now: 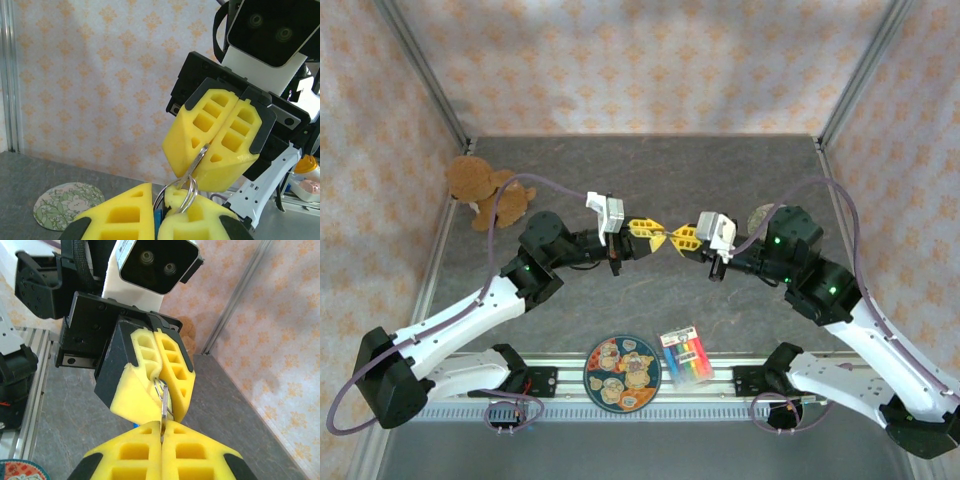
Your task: Remove the keys from the keyring
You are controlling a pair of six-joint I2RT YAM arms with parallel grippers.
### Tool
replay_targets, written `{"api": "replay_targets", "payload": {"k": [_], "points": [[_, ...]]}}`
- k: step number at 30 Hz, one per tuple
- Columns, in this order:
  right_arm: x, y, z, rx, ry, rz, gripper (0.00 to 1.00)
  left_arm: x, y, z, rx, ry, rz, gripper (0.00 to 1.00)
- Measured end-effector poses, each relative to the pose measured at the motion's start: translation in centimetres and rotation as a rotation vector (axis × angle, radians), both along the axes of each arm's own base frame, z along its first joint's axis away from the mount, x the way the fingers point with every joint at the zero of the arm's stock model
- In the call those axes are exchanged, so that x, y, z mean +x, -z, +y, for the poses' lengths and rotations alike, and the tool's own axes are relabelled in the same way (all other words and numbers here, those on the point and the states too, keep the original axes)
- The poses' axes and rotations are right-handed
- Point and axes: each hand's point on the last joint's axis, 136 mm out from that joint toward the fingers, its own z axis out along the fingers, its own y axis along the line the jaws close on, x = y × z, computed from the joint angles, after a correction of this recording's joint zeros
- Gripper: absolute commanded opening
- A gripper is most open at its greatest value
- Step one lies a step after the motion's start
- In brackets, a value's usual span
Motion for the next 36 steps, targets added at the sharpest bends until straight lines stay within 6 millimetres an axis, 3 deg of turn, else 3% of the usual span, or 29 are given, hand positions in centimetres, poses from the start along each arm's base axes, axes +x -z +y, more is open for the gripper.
{"api": "replay_targets", "payload": {"k": [36], "points": [[1.1, 1.3, 1.5, -0.307, 0.048, -0.143, 0.00, 1.0, 1.5, 1.0, 0.110, -0.018, 0.060, 0.00]]}}
